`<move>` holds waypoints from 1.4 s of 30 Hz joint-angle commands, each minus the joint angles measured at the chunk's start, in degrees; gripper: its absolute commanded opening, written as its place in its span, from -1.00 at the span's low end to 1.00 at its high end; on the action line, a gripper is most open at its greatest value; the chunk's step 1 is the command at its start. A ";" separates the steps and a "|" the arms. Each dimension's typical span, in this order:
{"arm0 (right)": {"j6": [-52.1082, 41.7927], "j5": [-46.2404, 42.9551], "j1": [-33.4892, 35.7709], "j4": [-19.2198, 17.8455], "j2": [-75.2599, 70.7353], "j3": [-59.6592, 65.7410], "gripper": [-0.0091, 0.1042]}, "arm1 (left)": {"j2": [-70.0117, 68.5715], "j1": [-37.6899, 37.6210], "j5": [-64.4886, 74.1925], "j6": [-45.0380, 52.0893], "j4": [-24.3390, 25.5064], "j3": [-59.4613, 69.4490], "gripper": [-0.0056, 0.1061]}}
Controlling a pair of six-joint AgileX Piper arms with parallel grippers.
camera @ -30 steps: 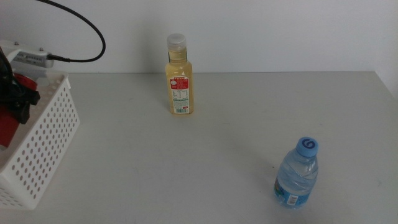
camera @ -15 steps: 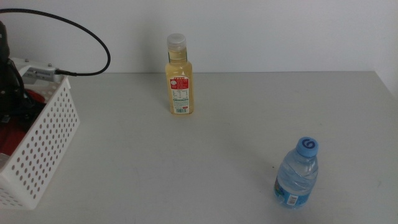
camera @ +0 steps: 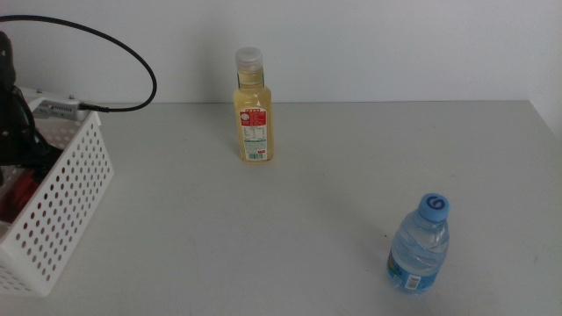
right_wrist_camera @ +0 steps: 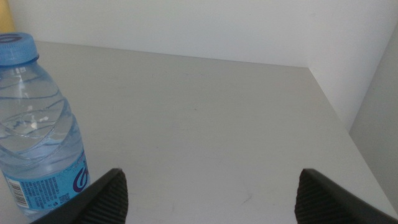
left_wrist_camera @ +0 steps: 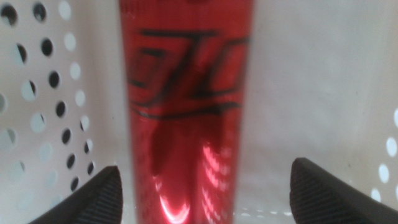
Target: Use arms to grab the bottles and put them into the dustbin to the left of the table.
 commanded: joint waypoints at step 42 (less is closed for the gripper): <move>-0.26 -4.11 -0.32 -0.25 -1.23 -0.58 0.65 | -77.57 -28.25 -69.75 -20.40 -3.24 63.90 0.73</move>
